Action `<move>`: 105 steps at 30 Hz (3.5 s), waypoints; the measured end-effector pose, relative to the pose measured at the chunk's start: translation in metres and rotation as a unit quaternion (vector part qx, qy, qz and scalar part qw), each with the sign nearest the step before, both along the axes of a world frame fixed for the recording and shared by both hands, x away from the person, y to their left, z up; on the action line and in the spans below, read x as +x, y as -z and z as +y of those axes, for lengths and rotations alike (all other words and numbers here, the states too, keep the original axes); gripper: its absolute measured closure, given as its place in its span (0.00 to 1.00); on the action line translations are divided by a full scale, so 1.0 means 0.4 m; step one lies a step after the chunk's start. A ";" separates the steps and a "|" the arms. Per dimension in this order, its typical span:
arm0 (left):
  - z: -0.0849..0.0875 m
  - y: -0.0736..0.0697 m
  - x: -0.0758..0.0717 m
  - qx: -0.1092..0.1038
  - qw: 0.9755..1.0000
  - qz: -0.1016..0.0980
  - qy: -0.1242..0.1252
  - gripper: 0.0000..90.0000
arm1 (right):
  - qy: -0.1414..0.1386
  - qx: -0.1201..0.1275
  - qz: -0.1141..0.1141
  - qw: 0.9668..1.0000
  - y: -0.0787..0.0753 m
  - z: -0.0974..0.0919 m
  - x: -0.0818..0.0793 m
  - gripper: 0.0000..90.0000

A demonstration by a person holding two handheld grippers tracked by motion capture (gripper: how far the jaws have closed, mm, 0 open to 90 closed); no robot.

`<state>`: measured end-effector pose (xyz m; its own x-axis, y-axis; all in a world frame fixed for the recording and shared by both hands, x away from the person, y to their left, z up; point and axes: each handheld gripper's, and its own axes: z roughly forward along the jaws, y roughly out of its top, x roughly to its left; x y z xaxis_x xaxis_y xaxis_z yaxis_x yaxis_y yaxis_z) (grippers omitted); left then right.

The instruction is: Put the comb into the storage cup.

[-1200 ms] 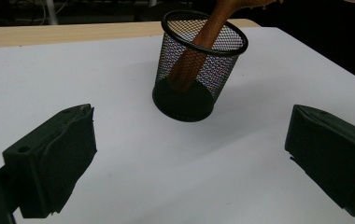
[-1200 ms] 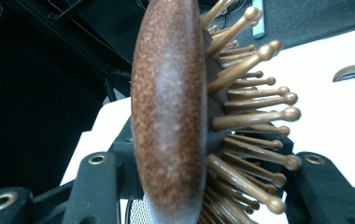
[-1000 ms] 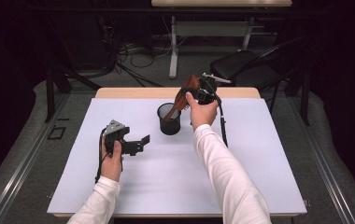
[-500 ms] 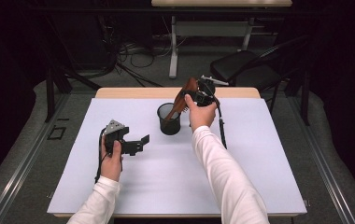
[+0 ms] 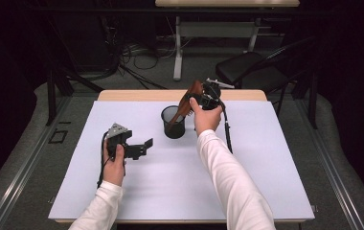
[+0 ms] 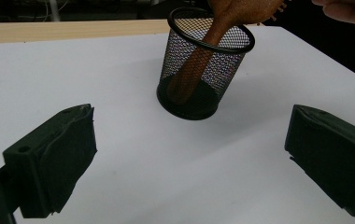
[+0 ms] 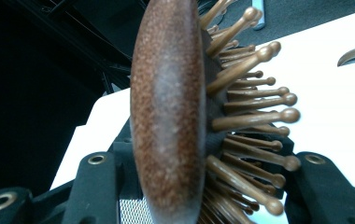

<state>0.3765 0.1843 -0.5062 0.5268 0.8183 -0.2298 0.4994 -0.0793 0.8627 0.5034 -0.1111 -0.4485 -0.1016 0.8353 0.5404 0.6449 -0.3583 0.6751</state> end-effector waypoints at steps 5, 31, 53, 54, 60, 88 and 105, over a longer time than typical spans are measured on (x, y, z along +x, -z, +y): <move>0.000 0.001 0.000 0.001 1.000 0.001 0.000 0.02 | 0.001 0.000 0.005 1.000 0.004 -0.002 0.000 0.52; 0.001 0.002 0.001 0.001 1.000 0.002 -0.001 0.03 | 0.001 0.006 0.005 1.000 0.007 -0.002 0.002 0.52; 0.001 0.004 0.002 0.002 1.000 0.003 -0.002 0.02 | -0.003 0.020 0.007 1.000 0.013 -0.013 0.003 0.50; 0.001 0.004 0.002 0.003 1.000 0.003 -0.002 0.03 | -0.004 0.019 0.006 1.000 0.014 -0.015 0.003 0.50; 0.000 0.005 0.002 0.003 1.000 0.004 -0.002 0.03 | -0.008 0.019 0.002 1.000 0.018 -0.018 0.003 0.50; -0.001 0.008 0.003 0.004 1.000 0.005 -0.003 0.02 | -0.038 0.032 -0.005 0.999 0.031 -0.046 0.000 0.50; 0.000 0.009 0.004 0.005 1.000 0.006 -0.004 0.03 | -0.028 0.070 -0.006 0.997 0.029 -0.038 0.001 0.30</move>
<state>0.3779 0.1845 -0.5097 0.5173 0.8250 -0.2276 0.5107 -0.0842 0.8556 0.5036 -0.1264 -0.4600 -0.1526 0.7443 0.6502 0.6584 -0.4141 0.6285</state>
